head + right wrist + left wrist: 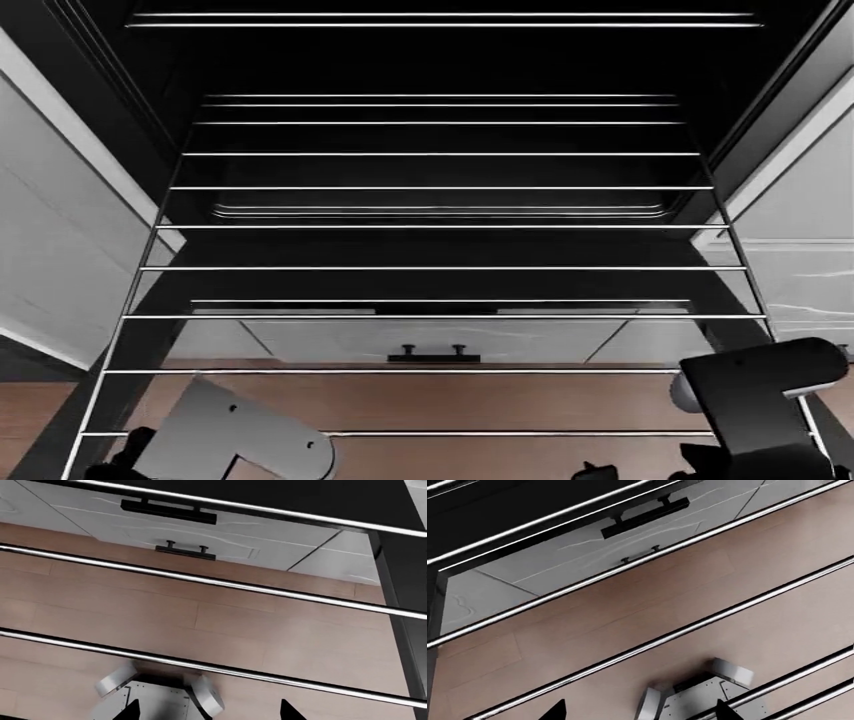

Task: Fully slide the bottom oven rack out.

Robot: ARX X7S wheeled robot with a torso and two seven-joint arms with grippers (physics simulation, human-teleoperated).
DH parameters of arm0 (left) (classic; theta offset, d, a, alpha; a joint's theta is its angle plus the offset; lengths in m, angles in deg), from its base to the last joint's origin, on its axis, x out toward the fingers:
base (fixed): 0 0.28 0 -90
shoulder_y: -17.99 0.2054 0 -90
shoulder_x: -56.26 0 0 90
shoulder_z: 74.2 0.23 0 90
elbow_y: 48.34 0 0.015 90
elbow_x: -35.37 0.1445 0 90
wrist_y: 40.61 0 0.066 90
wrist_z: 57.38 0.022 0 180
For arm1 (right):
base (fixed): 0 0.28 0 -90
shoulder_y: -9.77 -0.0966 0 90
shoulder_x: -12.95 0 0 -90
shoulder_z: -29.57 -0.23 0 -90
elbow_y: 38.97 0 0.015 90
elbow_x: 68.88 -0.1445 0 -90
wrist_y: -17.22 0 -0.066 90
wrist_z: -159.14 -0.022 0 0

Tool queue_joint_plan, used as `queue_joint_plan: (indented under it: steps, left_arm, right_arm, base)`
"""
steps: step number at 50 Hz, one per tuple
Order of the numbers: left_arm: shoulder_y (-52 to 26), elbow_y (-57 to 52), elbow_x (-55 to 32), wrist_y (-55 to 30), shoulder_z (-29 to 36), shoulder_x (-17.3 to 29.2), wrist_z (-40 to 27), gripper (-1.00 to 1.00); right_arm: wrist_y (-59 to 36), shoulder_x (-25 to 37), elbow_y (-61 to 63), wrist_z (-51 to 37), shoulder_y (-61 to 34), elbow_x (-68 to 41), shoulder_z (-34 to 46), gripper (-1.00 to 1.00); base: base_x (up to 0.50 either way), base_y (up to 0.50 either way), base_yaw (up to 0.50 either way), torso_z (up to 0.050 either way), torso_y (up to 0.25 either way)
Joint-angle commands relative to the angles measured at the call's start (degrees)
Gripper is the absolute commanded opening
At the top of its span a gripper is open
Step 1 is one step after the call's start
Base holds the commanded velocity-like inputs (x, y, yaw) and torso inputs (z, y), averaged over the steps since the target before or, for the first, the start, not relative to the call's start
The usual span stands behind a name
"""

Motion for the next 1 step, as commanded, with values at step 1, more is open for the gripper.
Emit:
queue_joint_plan:
  steps: [1]
  left_arm:
    - [22.6, 32.2, -28.0, -7.7, 19.5, 6.3, 0.5, 1.00]
  right_arm:
    - [-6.4, 1.6, -21.0, 6.4, 40.3, -8.0, 22.6, 1.00]
  base:
    - [0.00, 0.00, 0.01, 0.000, -0.025]
